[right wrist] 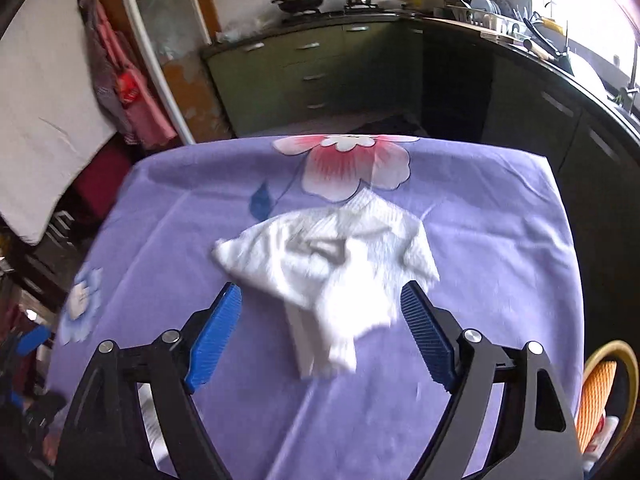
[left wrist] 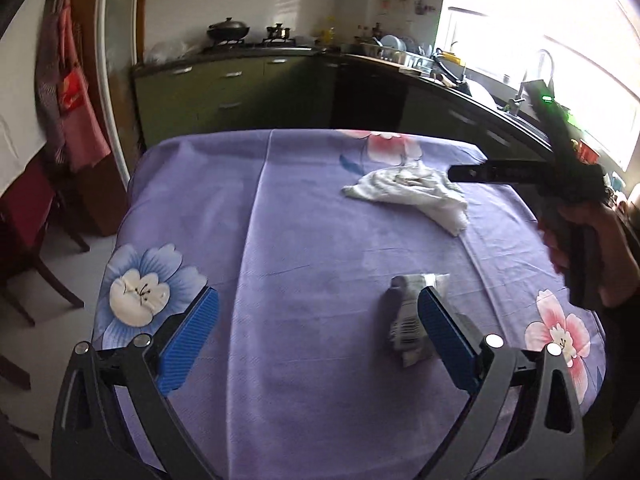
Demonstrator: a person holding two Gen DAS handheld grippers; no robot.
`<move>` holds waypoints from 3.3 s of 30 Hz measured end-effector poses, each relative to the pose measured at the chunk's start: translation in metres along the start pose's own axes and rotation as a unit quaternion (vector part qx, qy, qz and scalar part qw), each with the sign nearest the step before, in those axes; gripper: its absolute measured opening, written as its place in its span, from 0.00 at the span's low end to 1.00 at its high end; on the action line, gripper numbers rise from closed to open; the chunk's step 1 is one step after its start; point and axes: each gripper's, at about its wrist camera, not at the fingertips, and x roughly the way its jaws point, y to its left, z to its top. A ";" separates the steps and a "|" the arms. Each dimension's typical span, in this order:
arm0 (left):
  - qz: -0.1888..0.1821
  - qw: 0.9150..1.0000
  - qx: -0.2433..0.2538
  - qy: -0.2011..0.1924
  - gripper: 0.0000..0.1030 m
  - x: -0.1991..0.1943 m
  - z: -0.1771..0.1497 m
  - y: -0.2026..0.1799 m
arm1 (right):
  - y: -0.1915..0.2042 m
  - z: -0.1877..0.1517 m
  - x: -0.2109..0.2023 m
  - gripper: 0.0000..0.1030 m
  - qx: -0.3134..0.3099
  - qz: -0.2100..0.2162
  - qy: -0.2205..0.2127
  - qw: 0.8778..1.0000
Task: Collect trash
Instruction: 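Grasp the white tissue with the right tool, then carry the white tissue over the bin and open the right tool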
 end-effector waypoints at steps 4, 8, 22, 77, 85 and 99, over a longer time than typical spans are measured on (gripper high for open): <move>-0.004 1.000 -0.001 0.005 0.92 0.003 -0.003 0.002 | 0.005 0.011 0.034 0.79 0.002 -0.025 0.036 0.999; -0.010 1.000 -0.001 0.007 0.92 0.005 -0.004 0.005 | 0.008 0.005 0.047 0.77 -0.002 -0.031 0.062 0.998; -0.020 1.000 0.002 0.014 0.92 0.006 -0.005 -0.001 | 0.011 -0.005 0.054 0.10 -0.026 -0.049 0.069 0.996; -0.039 0.995 0.094 0.010 0.92 -0.019 -0.009 -0.087 | -0.281 -0.169 -0.209 0.40 0.224 -0.247 -0.004 0.943; -0.039 0.995 0.092 0.025 0.92 -0.006 -0.011 -0.090 | -0.259 -0.179 -0.223 0.49 0.184 -0.297 -0.018 0.937; -0.043 0.994 0.095 0.024 0.92 -0.006 -0.010 -0.091 | -0.298 -0.181 -0.163 0.54 0.225 -0.270 0.090 0.932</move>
